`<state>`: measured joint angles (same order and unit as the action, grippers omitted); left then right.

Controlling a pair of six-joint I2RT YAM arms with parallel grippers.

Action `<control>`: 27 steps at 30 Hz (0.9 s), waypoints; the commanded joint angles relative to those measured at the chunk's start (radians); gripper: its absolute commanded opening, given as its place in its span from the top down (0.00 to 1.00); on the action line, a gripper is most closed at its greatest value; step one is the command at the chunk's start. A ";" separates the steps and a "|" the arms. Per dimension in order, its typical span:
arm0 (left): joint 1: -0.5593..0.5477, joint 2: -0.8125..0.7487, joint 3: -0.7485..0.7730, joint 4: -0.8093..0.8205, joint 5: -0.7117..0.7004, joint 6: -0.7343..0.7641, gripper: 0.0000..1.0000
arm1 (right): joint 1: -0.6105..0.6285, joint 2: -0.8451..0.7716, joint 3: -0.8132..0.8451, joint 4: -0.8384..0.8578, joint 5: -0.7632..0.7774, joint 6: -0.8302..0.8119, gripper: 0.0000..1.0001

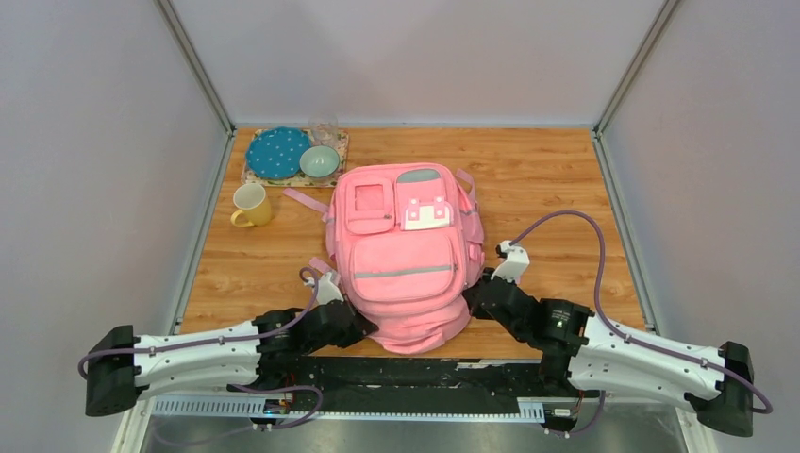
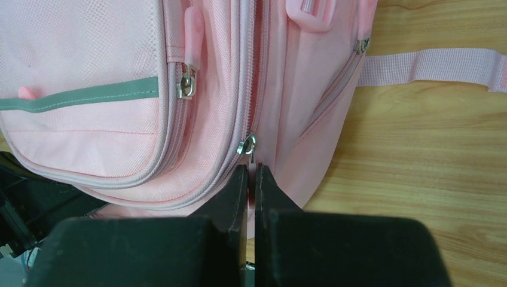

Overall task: Pack the student bag
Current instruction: Zip the student bag at the center of the board.

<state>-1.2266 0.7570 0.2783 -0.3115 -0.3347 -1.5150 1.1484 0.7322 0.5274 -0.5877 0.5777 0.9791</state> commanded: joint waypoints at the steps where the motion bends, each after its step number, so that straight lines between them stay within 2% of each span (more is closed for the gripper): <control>1: 0.054 -0.097 -0.014 -0.124 -0.099 0.148 1.00 | -0.004 -0.043 0.034 0.005 0.021 -0.042 1.00; 3: 0.084 -0.164 -0.037 -0.136 -0.052 0.226 1.00 | 0.000 -0.062 0.037 0.031 -0.013 -0.126 1.00; 5: 0.159 -0.208 -0.068 -0.153 0.012 0.321 1.00 | 0.031 -0.071 0.046 0.038 -0.022 -0.170 1.00; 6: 0.197 -0.241 -0.077 -0.170 0.096 0.337 1.00 | 0.045 -0.071 0.051 0.046 -0.022 -0.189 1.00; 7: 0.266 -0.258 -0.089 -0.172 0.146 0.395 1.00 | 0.057 -0.068 0.060 0.052 -0.025 -0.227 1.00; 10: 0.381 -0.303 -0.110 -0.199 0.281 0.487 1.00 | 0.108 -0.051 0.075 0.081 -0.035 -0.284 1.00; 11: 0.465 -0.308 -0.099 -0.196 0.311 0.519 1.00 | 0.122 -0.030 0.080 0.089 -0.051 -0.298 1.00; 14: 0.600 -0.237 -0.027 -0.209 0.454 0.657 1.00 | 0.140 0.027 0.097 0.108 -0.085 -0.326 1.00; 15: 0.689 -0.169 0.001 -0.221 0.511 0.691 1.00 | 0.146 0.042 0.101 0.114 -0.090 -0.332 1.00; 18: 0.815 -0.040 0.096 -0.264 0.562 0.808 1.00 | 0.175 0.102 0.131 0.117 -0.095 -0.355 1.00; 22: 0.939 0.039 0.166 -0.239 0.620 0.907 1.00 | 0.195 0.153 0.157 0.129 -0.111 -0.388 1.00; 27: 1.044 0.093 0.210 -0.213 0.698 0.955 1.00 | 0.197 0.185 0.180 0.115 -0.116 -0.415 1.00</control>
<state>-0.2623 0.8284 0.4271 -0.5697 0.3599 -0.6727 1.3388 0.9154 0.6479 -0.4854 0.4561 0.6170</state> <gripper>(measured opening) 0.032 0.024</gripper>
